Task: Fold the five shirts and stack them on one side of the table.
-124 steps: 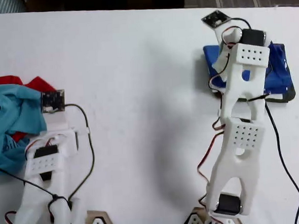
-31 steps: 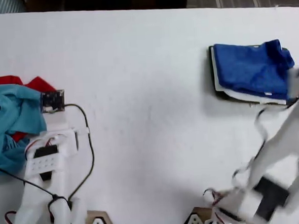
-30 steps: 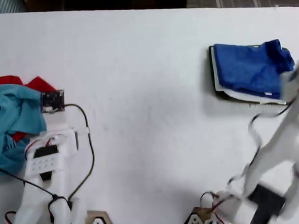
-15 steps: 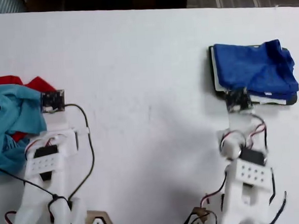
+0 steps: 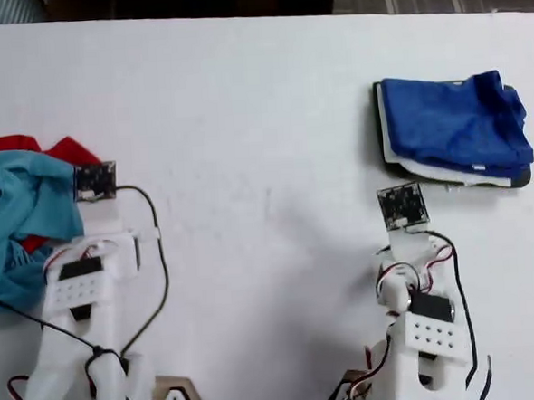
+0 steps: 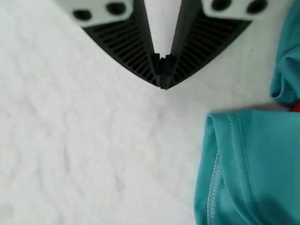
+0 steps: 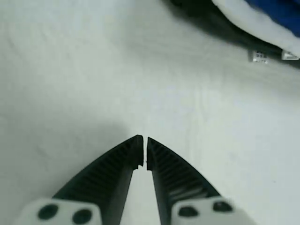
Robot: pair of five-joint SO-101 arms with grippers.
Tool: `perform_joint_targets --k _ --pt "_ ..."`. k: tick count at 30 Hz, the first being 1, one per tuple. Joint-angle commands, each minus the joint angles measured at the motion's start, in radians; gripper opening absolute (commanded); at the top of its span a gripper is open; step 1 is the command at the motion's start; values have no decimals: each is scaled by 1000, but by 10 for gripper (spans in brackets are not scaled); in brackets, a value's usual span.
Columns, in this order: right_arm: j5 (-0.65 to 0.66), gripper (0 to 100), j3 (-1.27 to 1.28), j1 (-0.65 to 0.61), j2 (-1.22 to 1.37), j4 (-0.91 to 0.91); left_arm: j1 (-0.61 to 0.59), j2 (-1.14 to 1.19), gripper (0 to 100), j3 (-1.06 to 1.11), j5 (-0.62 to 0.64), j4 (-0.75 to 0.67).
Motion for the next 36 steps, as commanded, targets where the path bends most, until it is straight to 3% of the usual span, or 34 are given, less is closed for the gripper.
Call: perform_joint_targets --k 1,7,13,24,32,36 --pt "0 20 5 -7 -44 -21 -101 -46 28 -275 -63 255" --pt "0 20 20 -7 -68 -21 -322 78 70 -852 -207 644" --pt "2 20 21 -12 -74 -21 -468 508 214 -1299 -276 845" --pt "2 21 21 -13 -74 -18 -397 1189 215 -2083 -278 1054" --pt "2 21 21 -13 -74 -16 -379 1487 214 -2440 -288 1151" --pt "2 21 21 -13 -74 -18 -381 1559 214 -2522 -388 1175"
